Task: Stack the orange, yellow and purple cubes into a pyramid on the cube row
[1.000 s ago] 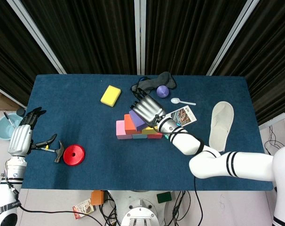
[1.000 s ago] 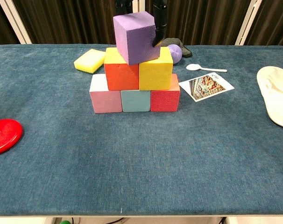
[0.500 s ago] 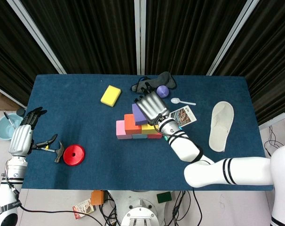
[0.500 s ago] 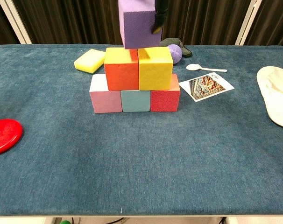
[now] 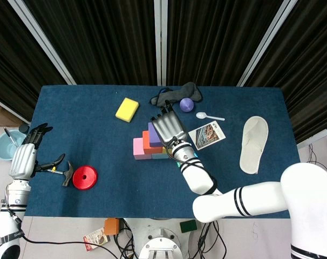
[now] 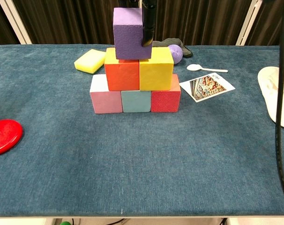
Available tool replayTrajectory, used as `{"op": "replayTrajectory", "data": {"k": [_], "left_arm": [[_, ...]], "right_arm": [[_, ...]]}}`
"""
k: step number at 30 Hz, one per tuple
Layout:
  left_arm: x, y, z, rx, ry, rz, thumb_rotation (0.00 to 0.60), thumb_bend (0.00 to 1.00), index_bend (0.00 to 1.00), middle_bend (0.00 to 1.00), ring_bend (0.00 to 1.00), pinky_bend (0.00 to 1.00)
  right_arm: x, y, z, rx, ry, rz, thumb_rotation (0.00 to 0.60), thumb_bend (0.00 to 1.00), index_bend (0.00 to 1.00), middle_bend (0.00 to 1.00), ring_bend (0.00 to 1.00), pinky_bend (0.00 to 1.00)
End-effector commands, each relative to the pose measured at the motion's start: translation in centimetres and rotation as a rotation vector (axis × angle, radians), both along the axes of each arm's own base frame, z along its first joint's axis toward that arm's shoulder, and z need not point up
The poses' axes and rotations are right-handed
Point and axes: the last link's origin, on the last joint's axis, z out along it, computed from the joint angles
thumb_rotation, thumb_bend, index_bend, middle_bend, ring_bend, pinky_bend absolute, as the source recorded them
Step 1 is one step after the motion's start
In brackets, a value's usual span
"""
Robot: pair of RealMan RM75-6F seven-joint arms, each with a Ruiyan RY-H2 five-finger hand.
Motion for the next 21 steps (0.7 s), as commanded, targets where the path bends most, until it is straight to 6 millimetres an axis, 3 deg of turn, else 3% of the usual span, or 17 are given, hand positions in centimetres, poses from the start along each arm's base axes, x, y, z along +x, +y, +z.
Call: {"op": "replayTrajectory", "data": {"k": [1,21], "left_arm": [[0.01,0.02,0.02,0.001,-0.002,-0.001,0.415,0.17,0.16,0.07,0.06,0.15],[-0.19,0.19,-0.21,-0.006,-0.006,-0.005,0.414,0.17,0.16,0.07,0.06,0.15]], "right_arm": [[-0.02,-0.08,-0.24,-0.007,-0.005,-0.012,0.600,0.08,0.41,0.44,0.14,0.00],[-0.32,0.66,-0.29,-0.008,0.019,-0.059,0.600,0.07,0.41,0.44,0.15,0.00]]}}
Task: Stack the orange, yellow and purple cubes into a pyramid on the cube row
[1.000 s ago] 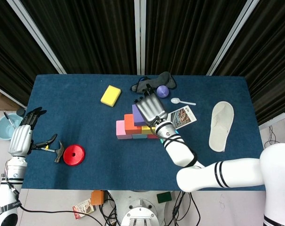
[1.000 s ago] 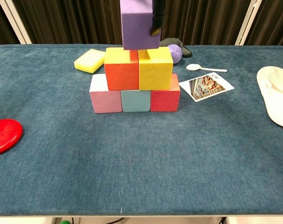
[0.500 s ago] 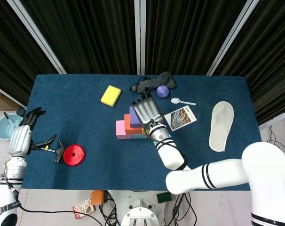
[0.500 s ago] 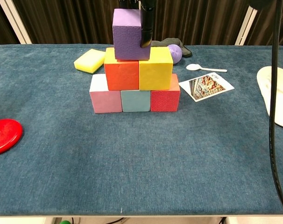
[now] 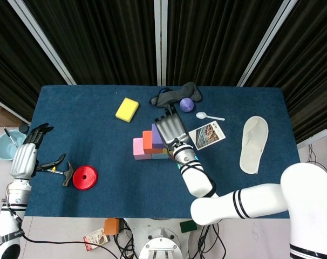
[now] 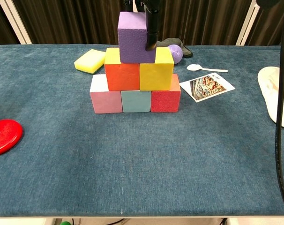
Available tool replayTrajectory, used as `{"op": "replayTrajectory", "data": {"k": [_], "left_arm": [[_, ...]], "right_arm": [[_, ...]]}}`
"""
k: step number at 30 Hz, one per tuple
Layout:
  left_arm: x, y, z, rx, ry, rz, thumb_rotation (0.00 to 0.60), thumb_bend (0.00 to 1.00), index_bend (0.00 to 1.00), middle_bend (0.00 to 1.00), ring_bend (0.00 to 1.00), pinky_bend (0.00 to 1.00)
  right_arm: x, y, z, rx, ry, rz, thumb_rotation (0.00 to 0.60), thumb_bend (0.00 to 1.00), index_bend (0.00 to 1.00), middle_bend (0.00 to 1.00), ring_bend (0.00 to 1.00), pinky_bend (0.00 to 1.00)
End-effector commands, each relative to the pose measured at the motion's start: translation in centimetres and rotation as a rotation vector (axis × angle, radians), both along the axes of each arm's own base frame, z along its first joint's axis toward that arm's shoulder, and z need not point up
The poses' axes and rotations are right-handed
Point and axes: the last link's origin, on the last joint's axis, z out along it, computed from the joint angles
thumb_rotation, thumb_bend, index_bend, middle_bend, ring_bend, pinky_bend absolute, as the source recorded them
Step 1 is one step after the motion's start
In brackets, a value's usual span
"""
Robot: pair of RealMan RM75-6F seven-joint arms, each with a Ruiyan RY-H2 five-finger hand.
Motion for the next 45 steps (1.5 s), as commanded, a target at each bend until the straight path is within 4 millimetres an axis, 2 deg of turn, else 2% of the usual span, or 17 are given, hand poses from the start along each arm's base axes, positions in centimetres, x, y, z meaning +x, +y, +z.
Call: {"op": "replayTrajectory", "data": {"k": [1,20,23,31,37,40,42,45], "left_arm": [[-0.1,0.0,0.0,-0.001,-0.002,0.002,0.415,0.17,0.16,0.07,0.06,0.15],[-0.4,0.1,-0.1,-0.003,-0.001,0.006,0.410,0.17,0.16,0.07,0.06,0.15],[-0.4,0.1,-0.2,-0.001,-0.003,0.008,0.413,0.17,0.16,0.07,0.06,0.15],[-0.4,0.2,-0.3,-0.002,-0.006,0.006,0.411,0.17,0.16,0.07,0.06,0.15],[-0.3,0.3,-0.3,-0.002,-0.005,0.002,0.415,0.17,0.16,0.07,0.06,0.15],[-0.2,0.4,-0.3,-0.004,0.003,-0.002,0.411,0.17,0.16,0.07,0.06,0.15],[-0.1,0.6,-0.2,-0.004,0.018,-0.003,0.408,0.17,0.16,0.07,0.06,0.15],[-0.2,0.8,0.2,-0.002,0.046,0.000,0.403,0.17,0.16,0.07,0.06,0.15]], "right_arm": [[0.1,0.0,-0.2,0.003,0.004,-0.003,0.600,0.07,0.40,0.44,0.15,0.00],[0.3,-0.2,-0.2,0.007,-0.003,-0.009,0.600,0.07,0.35,0.41,0.15,0.00],[0.3,-0.2,-0.2,0.011,0.008,-0.015,0.600,0.07,0.32,0.39,0.14,0.00],[0.4,-0.1,-0.2,0.023,0.008,-0.013,0.600,0.07,0.17,0.30,0.13,0.00],[0.4,0.2,0.0,0.032,0.010,-0.014,0.600,0.06,0.11,0.25,0.12,0.00],[0.3,0.4,0.1,0.037,0.009,-0.017,0.600,0.04,0.04,0.18,0.08,0.00],[0.3,0.6,0.7,0.037,-0.011,-0.023,0.600,0.01,0.00,0.09,0.03,0.00],[0.1,0.8,2.8,0.005,-0.082,-0.010,0.600,0.00,0.00,0.01,0.00,0.00]]}}
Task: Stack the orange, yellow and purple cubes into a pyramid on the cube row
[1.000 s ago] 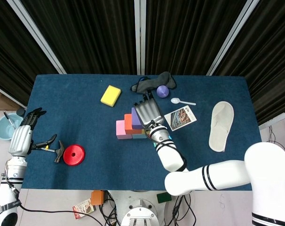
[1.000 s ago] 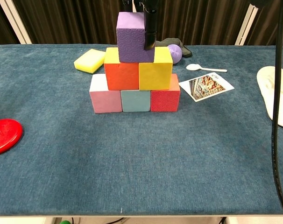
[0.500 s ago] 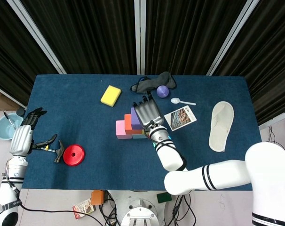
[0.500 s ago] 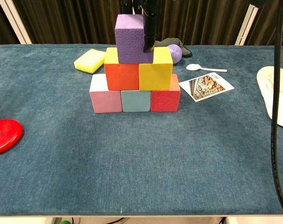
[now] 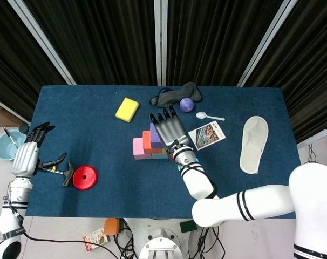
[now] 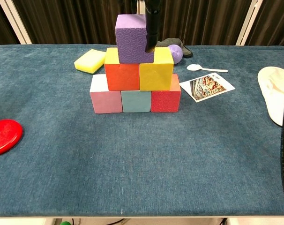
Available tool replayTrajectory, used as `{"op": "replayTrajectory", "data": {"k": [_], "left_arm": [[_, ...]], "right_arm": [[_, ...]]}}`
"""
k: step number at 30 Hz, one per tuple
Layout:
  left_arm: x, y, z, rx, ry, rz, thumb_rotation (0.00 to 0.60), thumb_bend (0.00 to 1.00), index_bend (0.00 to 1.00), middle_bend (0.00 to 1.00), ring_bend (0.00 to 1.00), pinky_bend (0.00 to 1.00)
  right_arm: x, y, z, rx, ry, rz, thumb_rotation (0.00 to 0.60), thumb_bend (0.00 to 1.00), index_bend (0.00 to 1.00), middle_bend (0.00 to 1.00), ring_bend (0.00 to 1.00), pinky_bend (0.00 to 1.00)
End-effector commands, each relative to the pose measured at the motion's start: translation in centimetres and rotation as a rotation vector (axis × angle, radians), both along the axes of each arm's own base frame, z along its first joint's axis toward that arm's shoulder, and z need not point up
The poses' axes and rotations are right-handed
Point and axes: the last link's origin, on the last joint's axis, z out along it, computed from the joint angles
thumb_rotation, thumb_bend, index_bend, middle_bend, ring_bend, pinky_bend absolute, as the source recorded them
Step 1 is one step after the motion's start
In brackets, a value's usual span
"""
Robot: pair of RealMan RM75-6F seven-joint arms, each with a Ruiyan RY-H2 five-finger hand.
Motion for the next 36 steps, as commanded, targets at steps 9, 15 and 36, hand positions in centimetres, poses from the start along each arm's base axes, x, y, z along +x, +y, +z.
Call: {"op": "replayTrajectory", "data": {"k": [9,15,36], "left_arm": [[-2.1,-0.4,2.7,0.008,0.215,0.063,0.599,0.17,0.16,0.07,0.06,0.13],[-4.0,-2.8,3.8,0.014,0.309,0.129,0.600,0.17,0.16,0.07,0.06,0.13],[-2.6,-12.3,0.8,0.069,0.307,0.000,0.600,0.17,0.16,0.07,0.06,0.12]], "right_arm": [[-9.8,1.7,10.9,-0.189,-0.282,-0.029,0.600,0.16,0.00,0.04,0.00,0.00],[-19.8,4.5,14.2,-0.247,-0.277,-0.017,0.600,0.20,0.00,0.07,0.00,0.00],[-37.0,17.3,12.2,-0.309,-0.441,-0.061,0.600,0.21,0.00,0.00,0.00,0.00]]}}
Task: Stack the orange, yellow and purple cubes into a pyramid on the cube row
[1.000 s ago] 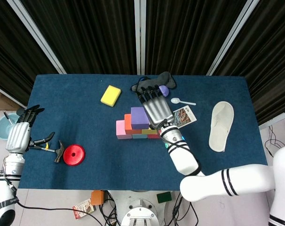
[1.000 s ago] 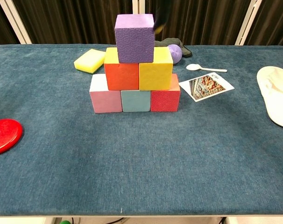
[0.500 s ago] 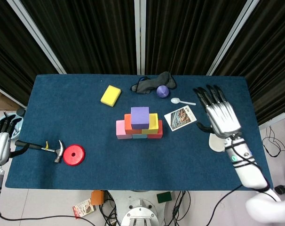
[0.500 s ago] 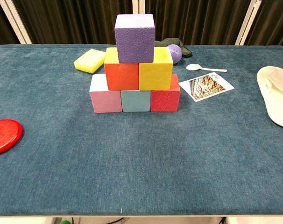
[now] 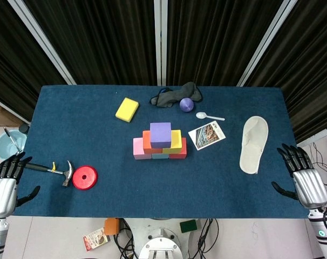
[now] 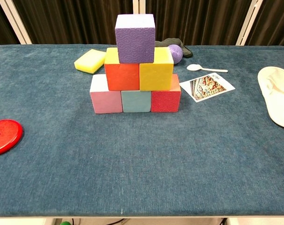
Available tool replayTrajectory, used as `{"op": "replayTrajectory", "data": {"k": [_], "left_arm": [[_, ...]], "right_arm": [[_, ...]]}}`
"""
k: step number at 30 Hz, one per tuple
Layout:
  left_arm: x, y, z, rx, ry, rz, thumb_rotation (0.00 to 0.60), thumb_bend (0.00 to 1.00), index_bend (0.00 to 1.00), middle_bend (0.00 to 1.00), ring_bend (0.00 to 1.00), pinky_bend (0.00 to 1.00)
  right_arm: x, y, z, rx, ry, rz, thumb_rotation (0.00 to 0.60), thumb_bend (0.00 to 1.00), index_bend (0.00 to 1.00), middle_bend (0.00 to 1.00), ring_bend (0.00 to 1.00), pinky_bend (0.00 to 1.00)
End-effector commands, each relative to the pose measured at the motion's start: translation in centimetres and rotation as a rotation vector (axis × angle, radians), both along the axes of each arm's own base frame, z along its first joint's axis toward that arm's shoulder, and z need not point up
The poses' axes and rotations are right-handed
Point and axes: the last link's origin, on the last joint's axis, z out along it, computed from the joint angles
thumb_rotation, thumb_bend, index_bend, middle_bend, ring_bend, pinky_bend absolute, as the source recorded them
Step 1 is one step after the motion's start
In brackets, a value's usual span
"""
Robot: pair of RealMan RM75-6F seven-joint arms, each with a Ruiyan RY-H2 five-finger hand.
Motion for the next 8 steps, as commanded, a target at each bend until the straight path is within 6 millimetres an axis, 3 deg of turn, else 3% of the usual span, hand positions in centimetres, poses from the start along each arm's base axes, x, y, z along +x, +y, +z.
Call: {"op": "replayTrajectory", "data": {"k": [1,8], "left_arm": [[0.47,-1.12,-0.72,-0.006,-0.002,-0.019,0.600,0.17,0.16,0.07,0.06,0.12],[0.41,-1.45,-0.69,0.001,-0.011,-0.015,0.600,0.17,0.16,0.07,0.06,0.12]], "right_arm": [[-0.68,1.47,-0.60,-0.004,-0.026,0.005,0.600,0.21,0.00,0.00,0.00,0.00],[-0.94,1.82,-0.83,-0.009,-0.056,0.018,0.600,0.21,0.00,0.00,0.00,0.00]]}}
